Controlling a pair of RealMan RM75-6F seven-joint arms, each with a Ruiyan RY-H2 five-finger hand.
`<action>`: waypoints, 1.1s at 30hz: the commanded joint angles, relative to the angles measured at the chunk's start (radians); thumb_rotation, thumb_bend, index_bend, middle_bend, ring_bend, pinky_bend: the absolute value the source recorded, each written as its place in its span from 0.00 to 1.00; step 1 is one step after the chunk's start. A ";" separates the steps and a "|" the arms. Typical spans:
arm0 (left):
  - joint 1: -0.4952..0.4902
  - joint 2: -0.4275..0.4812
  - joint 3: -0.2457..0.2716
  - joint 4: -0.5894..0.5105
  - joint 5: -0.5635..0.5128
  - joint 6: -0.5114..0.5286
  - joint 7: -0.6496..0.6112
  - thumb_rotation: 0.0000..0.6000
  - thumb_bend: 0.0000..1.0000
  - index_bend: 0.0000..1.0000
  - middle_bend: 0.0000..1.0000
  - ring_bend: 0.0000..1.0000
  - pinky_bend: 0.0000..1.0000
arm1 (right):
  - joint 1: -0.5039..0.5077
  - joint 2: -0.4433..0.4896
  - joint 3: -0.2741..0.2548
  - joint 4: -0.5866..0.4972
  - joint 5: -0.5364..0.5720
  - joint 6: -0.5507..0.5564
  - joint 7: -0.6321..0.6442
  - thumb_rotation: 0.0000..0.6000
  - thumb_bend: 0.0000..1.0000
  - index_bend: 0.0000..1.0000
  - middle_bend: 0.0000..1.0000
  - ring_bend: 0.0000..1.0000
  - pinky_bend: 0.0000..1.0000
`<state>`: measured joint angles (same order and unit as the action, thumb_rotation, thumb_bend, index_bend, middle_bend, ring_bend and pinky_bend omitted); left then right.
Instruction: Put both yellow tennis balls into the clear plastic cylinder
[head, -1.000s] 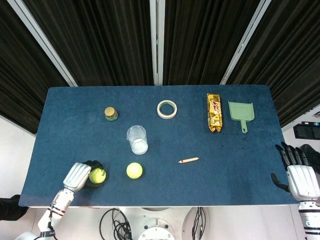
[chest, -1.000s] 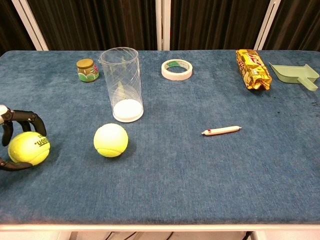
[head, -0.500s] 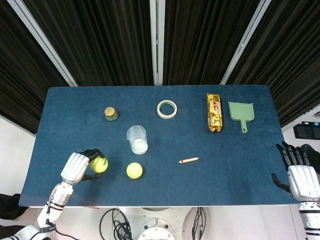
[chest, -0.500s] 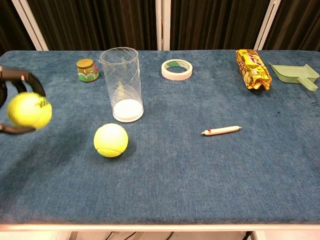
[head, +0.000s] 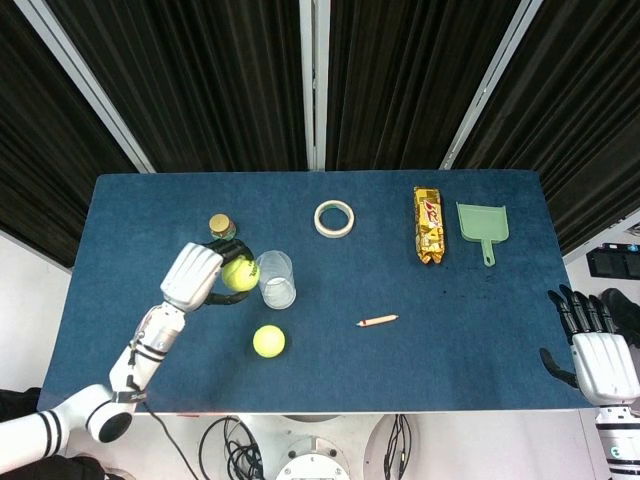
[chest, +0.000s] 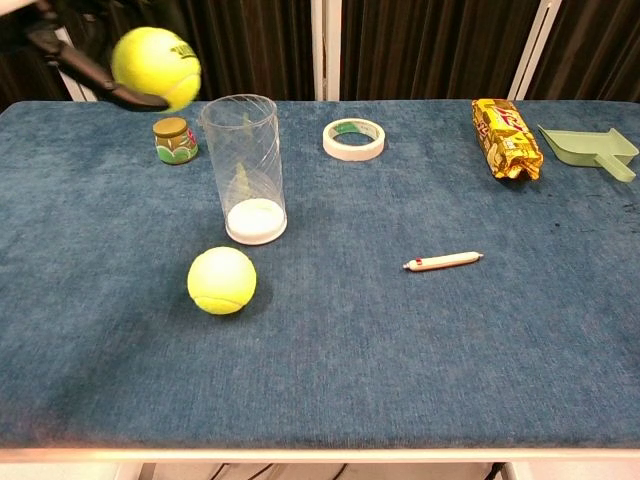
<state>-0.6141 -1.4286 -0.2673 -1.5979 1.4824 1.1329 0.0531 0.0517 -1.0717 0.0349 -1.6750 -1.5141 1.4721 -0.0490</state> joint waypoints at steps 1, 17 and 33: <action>-0.045 -0.043 -0.014 0.031 -0.022 -0.034 0.011 1.00 0.20 0.54 0.49 0.50 0.71 | 0.001 0.002 0.003 0.003 0.004 -0.002 0.006 1.00 0.27 0.00 0.00 0.00 0.00; -0.105 -0.115 -0.010 0.115 -0.080 -0.048 -0.003 1.00 0.19 0.33 0.39 0.38 0.60 | 0.003 0.002 0.005 0.026 0.015 -0.011 0.039 1.00 0.27 0.00 0.00 0.00 0.00; -0.091 -0.071 0.028 0.044 -0.035 0.017 -0.037 1.00 0.16 0.09 0.15 0.13 0.36 | 0.004 -0.001 0.005 0.028 0.015 -0.013 0.038 1.00 0.27 0.00 0.00 0.00 0.00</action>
<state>-0.7131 -1.5093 -0.2476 -1.5339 1.4429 1.1383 0.0075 0.0555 -1.0724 0.0405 -1.6471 -1.4991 1.4588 -0.0110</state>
